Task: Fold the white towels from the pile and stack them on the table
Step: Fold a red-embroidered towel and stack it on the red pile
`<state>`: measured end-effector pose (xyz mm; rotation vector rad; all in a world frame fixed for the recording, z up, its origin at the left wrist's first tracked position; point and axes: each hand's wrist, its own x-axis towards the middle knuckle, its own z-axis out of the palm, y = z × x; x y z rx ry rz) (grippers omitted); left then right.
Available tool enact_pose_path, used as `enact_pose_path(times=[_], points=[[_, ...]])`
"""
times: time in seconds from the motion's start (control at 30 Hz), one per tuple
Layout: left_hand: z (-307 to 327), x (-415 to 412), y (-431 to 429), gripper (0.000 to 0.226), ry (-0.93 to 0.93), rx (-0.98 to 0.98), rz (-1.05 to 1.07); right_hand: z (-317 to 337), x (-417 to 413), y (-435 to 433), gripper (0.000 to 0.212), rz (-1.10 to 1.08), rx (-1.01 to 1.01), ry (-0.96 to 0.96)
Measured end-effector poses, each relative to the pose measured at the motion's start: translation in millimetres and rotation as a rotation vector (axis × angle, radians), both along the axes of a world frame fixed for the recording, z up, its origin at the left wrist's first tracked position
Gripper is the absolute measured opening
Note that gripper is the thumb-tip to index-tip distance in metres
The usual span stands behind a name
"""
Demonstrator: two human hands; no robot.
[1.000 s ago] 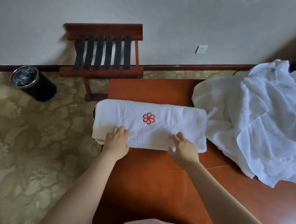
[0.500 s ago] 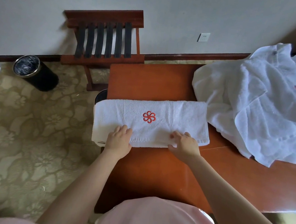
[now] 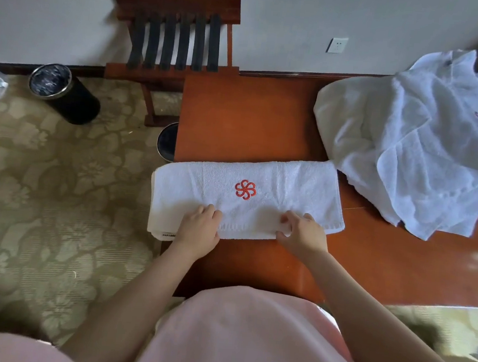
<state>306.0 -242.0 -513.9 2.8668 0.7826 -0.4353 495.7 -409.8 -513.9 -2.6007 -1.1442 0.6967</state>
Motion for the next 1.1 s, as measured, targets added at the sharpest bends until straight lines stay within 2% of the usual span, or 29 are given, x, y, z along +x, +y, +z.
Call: enact_pose_path(times=[0.07,0.2,0.33,0.47,0.6,0.73,0.97,1.1], points=[[6.2,0.9,-6.9,0.017,-0.008,0.057,-0.04,-0.8,-0.5,-0.5,0.032,0.05,-0.032,-0.012],[16.6,4.0,-16.5,0.029,-0.104,0.154,-0.138,-1.6,-2.6,10.9,0.041,0.252,-0.093,-0.118],[18.1,3.8,-20.6,0.027,-0.209,0.192,-0.126,1.8,-21.9,33.2,0.051,0.455,-0.066,-0.162],[22.9,0.3,-21.8,0.013,-0.326,0.23,-0.071,15.4,-36.9,52.2,0.041,0.587,0.035,-0.309],[17.3,-1.5,-31.2,0.014,-0.217,0.208,-0.015,25.5,-31.4,50.1,0.037,0.636,0.24,-0.386],[4.4,6.8,-36.2,0.03,-0.088,0.149,0.033,25.2,-26.3,44.5,0.034,0.71,0.326,-0.39],[2.7,12.0,-37.2,0.028,-0.036,0.111,0.063,15.0,-25.8,30.6,0.03,0.844,0.304,-0.427],[8.4,11.9,-40.2,0.026,-0.036,0.116,-0.024,6.1,-27.3,24.5,0.031,0.874,0.239,-0.391]])
